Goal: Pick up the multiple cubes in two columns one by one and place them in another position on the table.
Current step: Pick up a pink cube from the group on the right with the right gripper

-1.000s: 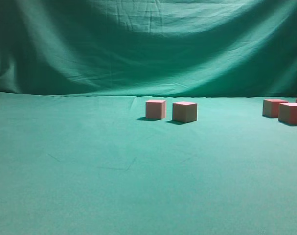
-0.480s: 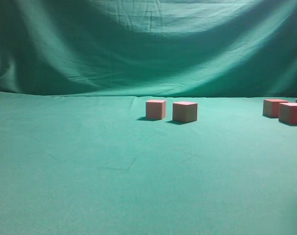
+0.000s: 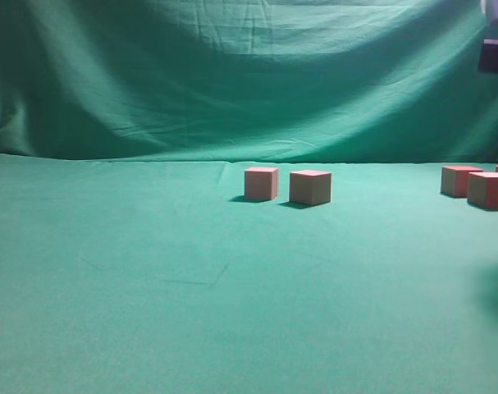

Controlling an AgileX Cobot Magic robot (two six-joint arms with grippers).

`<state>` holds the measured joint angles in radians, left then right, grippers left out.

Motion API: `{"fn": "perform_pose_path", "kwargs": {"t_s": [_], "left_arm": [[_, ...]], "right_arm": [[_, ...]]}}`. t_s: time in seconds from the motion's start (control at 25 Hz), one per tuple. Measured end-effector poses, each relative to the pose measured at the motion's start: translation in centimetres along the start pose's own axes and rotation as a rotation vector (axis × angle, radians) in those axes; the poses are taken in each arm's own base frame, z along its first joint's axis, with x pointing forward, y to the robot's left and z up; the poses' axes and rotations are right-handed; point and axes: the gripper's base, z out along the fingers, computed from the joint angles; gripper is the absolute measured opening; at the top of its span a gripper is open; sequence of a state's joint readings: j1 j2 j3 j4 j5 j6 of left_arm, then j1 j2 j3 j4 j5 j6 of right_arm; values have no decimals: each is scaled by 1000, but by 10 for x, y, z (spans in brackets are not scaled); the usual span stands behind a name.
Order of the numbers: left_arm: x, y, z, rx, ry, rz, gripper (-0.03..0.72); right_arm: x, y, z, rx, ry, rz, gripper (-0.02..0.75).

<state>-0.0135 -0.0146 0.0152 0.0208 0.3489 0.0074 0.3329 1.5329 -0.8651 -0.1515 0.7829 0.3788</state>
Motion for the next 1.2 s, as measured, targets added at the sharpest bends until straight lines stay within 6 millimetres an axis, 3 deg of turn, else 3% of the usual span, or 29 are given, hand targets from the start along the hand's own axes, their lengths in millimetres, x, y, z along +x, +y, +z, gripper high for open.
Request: {"fn": "perform_pose_path", "kwargs": {"t_s": [0.16,0.2,0.28,0.4,0.56,0.76,0.92,1.2], "left_arm": [[0,0,0,0,0,0,0],[0,0,0,0,0,0,0],[0,0,0,0,0,0,0],[0,0,0,0,0,0,0],[0,0,0,0,0,0,0],[0,0,0,0,0,0,0],[0,0,0,0,0,0,0],[0,0,0,0,0,0,0]], "right_arm": [[-4,2,19,13,19,-20,559],[-5,3,24,17,28,-26,503],[-5,3,30,24,41,-33,506],[-6,5,36,25,45,-39,451],[-6,5,42,29,57,-44,269],[-6,5,41,30,55,-45,267],[-6,16,19,5,60,-135,267],[-14,99,-57,-152,-93,-418,267]]}}
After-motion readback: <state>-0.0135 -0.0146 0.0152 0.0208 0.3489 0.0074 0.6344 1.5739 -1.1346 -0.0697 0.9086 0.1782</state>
